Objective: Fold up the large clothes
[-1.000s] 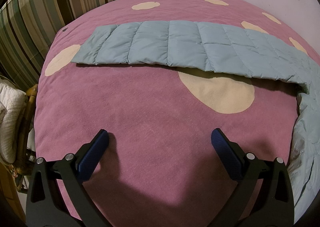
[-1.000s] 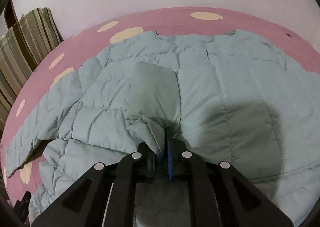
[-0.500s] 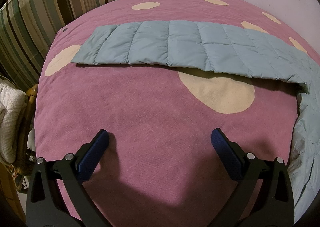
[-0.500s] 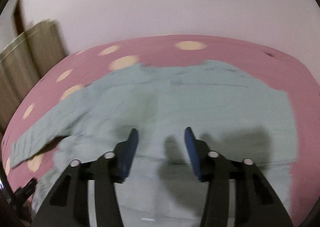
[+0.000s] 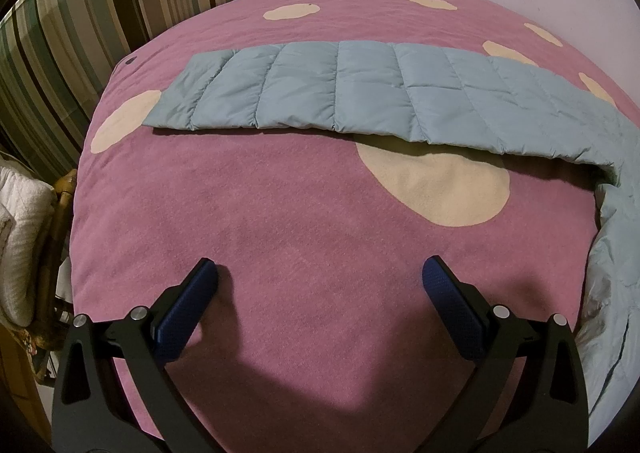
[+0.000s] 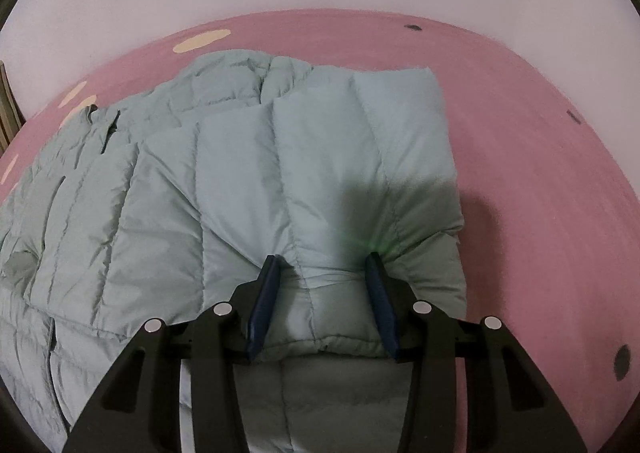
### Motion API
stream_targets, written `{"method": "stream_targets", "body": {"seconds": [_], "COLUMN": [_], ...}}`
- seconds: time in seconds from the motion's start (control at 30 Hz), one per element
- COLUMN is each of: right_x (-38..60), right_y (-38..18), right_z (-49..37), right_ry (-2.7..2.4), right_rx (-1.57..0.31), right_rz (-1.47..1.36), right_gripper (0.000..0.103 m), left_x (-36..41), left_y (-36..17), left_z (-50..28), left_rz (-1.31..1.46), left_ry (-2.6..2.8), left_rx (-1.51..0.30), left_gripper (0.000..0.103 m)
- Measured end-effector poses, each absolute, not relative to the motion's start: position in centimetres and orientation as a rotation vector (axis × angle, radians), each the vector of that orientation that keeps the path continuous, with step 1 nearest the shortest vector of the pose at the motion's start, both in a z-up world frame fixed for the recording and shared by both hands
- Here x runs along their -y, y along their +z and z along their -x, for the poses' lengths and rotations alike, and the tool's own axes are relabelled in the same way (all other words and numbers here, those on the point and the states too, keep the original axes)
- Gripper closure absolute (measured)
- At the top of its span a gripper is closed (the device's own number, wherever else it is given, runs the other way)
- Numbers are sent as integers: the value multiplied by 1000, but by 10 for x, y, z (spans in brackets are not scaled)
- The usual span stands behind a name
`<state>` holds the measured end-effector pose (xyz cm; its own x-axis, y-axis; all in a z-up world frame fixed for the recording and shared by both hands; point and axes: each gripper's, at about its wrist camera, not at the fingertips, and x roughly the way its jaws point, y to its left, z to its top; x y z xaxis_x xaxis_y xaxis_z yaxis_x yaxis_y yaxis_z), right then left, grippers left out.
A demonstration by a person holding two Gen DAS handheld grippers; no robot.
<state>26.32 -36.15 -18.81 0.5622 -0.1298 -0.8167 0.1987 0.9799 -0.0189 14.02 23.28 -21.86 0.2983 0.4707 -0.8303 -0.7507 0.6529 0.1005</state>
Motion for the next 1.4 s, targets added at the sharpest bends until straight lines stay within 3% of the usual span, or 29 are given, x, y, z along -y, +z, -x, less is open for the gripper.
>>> {"method": "stream_targets", "body": {"seconds": [0.23, 0.5, 0.63, 0.77, 0.97, 1.13, 1.4], "right_x": [375, 391, 390, 389, 367, 368, 364], "right_y": [-152, -196, -188, -164, -158, -183, -202], "right_z": [-284, -330, -327, -297, -247, -256, -257], "right_ry": [-202, -238, -238, -209, -161, -163, -162], "right_rx": [-872, -1001, -972, -906, -854, -907, -944], "right_rz": [-103, -89, -84, -120, -93, -89, -80], "right_gripper": [58, 56, 55, 29, 29, 29, 15], "left_x": [-233, -233, -233, -233, -233, -233, -233], "left_y": [-218, -219, -219, -219, -219, -219, -219], "left_z": [-140, -141, -140, -140, -139, -139, -140], "left_rz": [336, 333, 336, 334, 330, 331, 335], "left_ry": [831, 832, 831, 832, 832, 832, 830], "left_rx": [-967, -968, -967, -967, -969, -969, -967], "left_gripper": [2, 2, 2, 2, 2, 2, 2]}}
